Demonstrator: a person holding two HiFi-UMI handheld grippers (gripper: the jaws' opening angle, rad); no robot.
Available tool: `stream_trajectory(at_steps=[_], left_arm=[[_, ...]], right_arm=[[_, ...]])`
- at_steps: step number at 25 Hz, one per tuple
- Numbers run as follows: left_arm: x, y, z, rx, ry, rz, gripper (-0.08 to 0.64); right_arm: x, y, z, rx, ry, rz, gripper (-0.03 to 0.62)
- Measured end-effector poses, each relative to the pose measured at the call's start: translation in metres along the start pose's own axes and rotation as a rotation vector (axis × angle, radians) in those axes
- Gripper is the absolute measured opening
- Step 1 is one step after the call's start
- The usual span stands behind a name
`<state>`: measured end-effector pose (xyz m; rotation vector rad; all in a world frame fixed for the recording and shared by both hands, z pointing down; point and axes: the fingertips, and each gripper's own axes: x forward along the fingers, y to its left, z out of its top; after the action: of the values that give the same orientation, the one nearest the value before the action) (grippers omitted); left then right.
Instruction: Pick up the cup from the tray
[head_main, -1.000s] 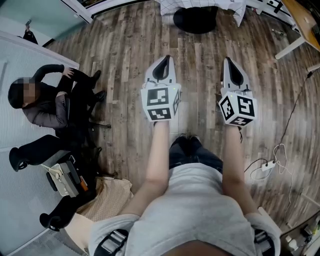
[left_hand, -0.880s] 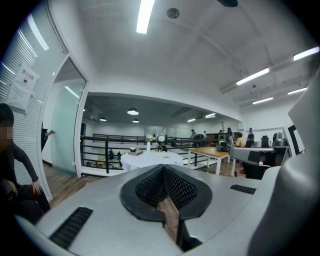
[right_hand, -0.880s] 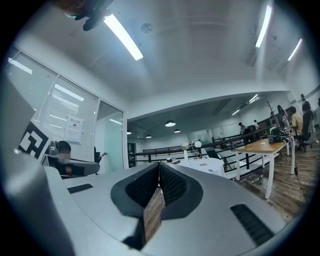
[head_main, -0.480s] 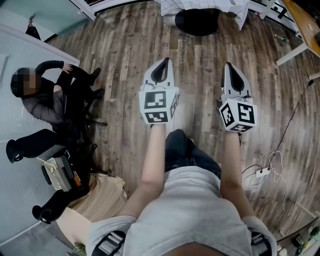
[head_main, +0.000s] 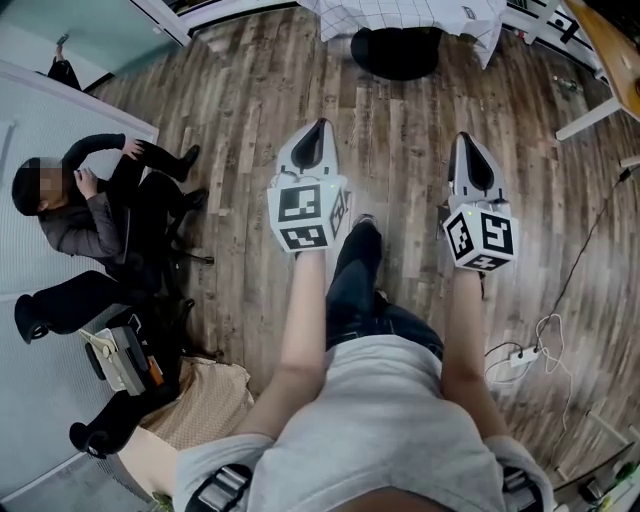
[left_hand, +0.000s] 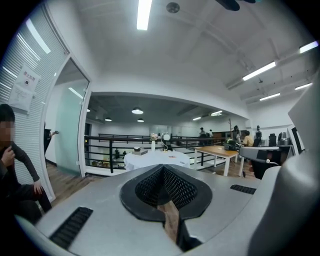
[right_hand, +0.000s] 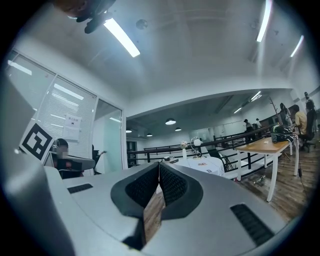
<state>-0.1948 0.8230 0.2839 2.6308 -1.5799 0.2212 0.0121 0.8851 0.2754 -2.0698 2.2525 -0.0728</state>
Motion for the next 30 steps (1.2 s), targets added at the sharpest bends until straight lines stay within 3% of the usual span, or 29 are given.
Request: stream_trajectory(at_steps=[18,30], left_arm=[[0.203,0.104,0.050,0.009,-0.020,-0.051,0.002],[0.288,0.124,0.049,-0.018,-0.001,-0.077,0.002]], right_arm=[[0.237,-0.012,0.015,-0.028,0.002,-0.013,0.008],[0.316,-0.030,0.003,-0.043,0.035,-0.010,0.008]])
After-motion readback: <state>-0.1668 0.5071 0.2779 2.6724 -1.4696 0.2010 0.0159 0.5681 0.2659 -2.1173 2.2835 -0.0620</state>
